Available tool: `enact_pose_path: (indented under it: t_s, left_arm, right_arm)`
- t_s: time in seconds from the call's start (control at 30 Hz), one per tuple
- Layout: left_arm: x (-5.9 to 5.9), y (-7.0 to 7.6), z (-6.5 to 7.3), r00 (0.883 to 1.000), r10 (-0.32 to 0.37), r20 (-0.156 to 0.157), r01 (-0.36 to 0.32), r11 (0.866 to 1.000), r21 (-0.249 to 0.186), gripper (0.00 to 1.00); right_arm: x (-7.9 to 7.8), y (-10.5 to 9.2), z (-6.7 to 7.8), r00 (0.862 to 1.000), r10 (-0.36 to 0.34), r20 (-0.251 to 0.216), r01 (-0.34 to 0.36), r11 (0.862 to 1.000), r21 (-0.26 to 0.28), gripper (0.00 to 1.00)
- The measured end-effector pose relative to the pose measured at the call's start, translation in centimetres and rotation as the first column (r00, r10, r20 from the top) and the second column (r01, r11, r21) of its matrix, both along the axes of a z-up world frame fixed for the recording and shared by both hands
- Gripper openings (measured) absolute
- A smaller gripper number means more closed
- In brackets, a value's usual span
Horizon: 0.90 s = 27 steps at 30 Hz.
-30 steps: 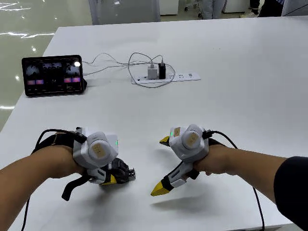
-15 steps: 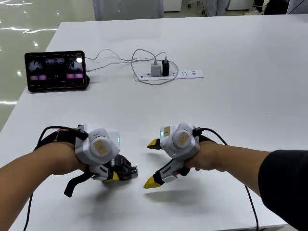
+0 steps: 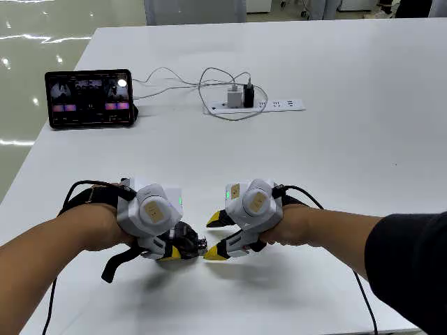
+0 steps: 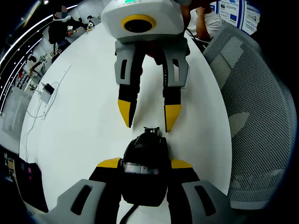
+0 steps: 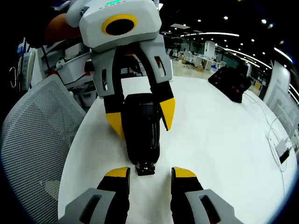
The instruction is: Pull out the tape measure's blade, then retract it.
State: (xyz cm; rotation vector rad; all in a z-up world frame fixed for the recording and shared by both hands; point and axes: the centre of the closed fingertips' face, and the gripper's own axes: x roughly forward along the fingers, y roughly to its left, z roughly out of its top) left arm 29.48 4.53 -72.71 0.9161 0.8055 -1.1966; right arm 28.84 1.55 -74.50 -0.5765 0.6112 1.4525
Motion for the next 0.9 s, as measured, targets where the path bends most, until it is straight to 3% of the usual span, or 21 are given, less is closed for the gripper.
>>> enact_pose_path:
  t_s: [0.1, 0.27, 0.5, 0.53, 0.9]
  left_arm:
    - [-0.05, -0.03, 0.01, 1.000, 0.000, -0.001, 0.000, 1.000, -0.004, 0.32]
    - [-0.03, -0.05, 0.00, 1.000, -0.001, -0.003, 0.001, 1.000, -0.008, 0.32]
    - [-0.05, -0.07, 0.00, 1.000, -0.002, -0.002, 0.002, 1.000, -0.015, 0.32]
    - [-0.04, -0.06, 0.00, 1.000, -0.002, -0.002, 0.002, 1.000, -0.016, 0.32]
    - [0.01, 0.06, 0.07, 1.000, 0.001, -0.006, -0.001, 1.000, -0.031, 0.32]
  right_arm:
    - [-0.17, 0.08, -0.27, 0.999, 0.028, 0.016, -0.028, 0.999, -0.016, 0.31]
    - [-0.01, 0.18, -0.33, 0.999, 0.041, 0.034, -0.040, 0.999, -0.022, 0.22]
    - [-0.73, 0.78, -0.74, 0.995, 0.096, 0.022, -0.095, 0.994, -0.045, 0.13]
    - [-0.63, 0.85, -0.79, 0.993, 0.110, 0.042, -0.107, 0.993, -0.058, 0.12]
    - [-0.66, 0.50, -0.88, 0.993, 0.119, 0.018, -0.117, 0.991, -0.071, 0.09]
